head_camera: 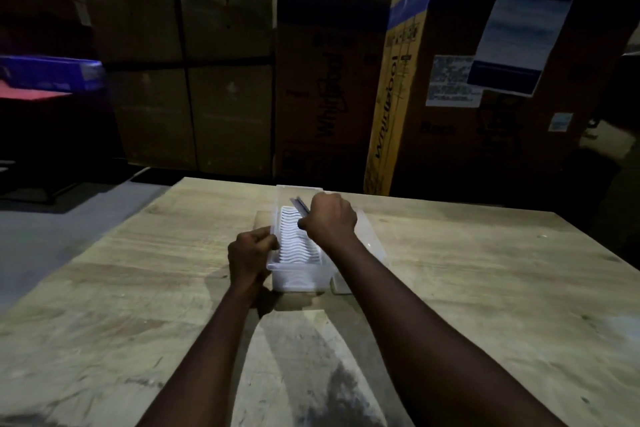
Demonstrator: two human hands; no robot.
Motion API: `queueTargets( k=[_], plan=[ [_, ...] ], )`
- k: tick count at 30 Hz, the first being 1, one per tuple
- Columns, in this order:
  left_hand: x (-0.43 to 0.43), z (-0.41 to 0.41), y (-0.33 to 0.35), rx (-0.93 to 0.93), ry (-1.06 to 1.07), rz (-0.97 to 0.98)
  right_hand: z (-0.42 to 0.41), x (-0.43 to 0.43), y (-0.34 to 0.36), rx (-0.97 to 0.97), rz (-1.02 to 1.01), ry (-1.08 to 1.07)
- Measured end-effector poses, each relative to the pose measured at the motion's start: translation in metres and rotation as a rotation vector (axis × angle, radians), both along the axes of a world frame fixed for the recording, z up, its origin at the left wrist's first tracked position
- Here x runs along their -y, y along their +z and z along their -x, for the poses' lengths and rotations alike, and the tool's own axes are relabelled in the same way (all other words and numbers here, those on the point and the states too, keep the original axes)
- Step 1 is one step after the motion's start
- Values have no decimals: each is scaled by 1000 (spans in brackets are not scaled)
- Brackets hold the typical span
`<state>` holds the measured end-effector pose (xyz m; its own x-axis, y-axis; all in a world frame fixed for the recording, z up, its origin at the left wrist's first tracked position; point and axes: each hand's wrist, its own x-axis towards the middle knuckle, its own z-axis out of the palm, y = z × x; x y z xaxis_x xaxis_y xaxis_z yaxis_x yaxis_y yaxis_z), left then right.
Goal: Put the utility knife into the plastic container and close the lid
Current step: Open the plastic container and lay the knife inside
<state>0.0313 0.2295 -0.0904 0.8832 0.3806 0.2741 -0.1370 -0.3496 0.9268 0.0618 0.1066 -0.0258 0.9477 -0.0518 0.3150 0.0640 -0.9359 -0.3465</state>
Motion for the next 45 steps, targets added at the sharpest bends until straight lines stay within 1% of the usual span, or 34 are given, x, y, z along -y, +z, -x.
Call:
queueTargets(
  k=[3,6,11,22,25,28,31,33,37,42,45],
  plan=[
    [3,5,2,10,26,-38,-1,-12,-12,-5,93,7],
    [5,6,4,24,55,-44,-3,-18,-17,-16,206,-4],
    [7,3,2,46,60,-27,-1,-24,-22,-30,329,8],
    [3,4,3,-3,43,-49,-3,-26,-31,-97,418,99],
    [2,3,2,0,29,-49,-1,-24,-28,-91,359,118],
    [2,2,0,13,25,-37,1,-12,-13,14,172,125],
    [2,2,1,12,25,6,0,21,11,106,20,29],
    [2,3,3,7,24,43,-2,51,16,102,-19,-54],
    [2,4,6,-4,17,86,5,108,-8,-29,-95,-122],
    [2,2,2,-32,11,98,30,142,-40,-296,3,-197],
    [2,2,3,-45,10,97,34,145,-48,-359,-8,-217]
  ],
)
